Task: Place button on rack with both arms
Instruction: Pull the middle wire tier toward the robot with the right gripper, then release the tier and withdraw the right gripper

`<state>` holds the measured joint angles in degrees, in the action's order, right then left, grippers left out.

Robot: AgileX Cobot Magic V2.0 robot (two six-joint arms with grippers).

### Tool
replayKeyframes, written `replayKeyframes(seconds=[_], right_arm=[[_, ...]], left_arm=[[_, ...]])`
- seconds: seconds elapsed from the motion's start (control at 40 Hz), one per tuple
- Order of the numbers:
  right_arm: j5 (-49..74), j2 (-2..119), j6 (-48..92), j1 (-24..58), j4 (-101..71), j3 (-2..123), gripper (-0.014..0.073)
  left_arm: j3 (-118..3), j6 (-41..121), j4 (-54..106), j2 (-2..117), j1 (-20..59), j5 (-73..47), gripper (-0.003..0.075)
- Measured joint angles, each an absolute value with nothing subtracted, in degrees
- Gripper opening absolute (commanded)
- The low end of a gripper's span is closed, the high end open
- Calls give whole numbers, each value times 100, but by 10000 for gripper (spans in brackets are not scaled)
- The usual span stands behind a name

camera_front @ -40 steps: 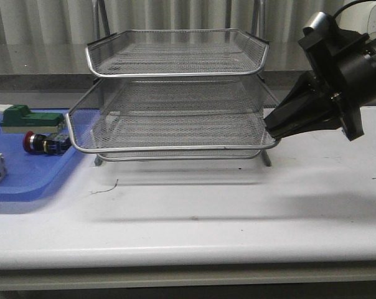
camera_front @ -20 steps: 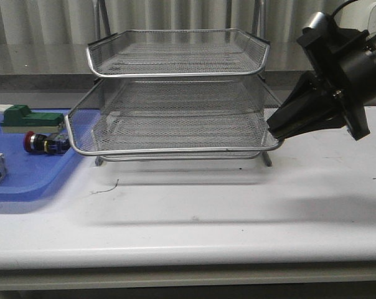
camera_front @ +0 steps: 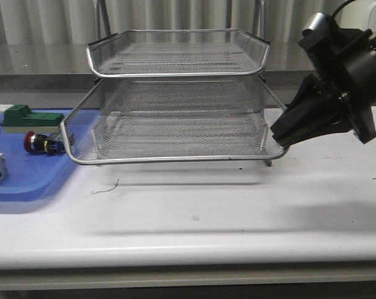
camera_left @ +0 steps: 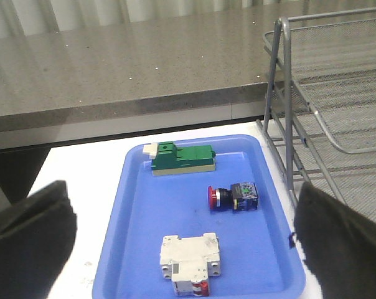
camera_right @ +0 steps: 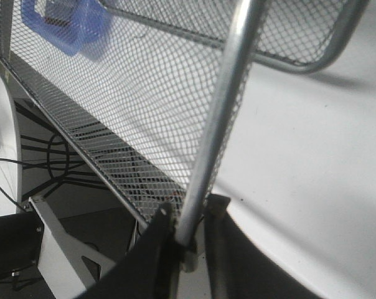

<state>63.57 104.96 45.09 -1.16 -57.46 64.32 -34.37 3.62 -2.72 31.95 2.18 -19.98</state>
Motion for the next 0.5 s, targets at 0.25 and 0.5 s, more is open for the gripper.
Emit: replayKeyframes(seconds=[0.25, 0.5], right_arm=[[6331, 10370, 4321, -68, -5519, 6420, 101], [6762, 10139, 4250, -39, -4674, 6304, 132]], left_arm=[[-3437, 362, -272, 3195, 218, -1998, 674], [-3437, 362, -272, 3195, 218, -1998, 673]])
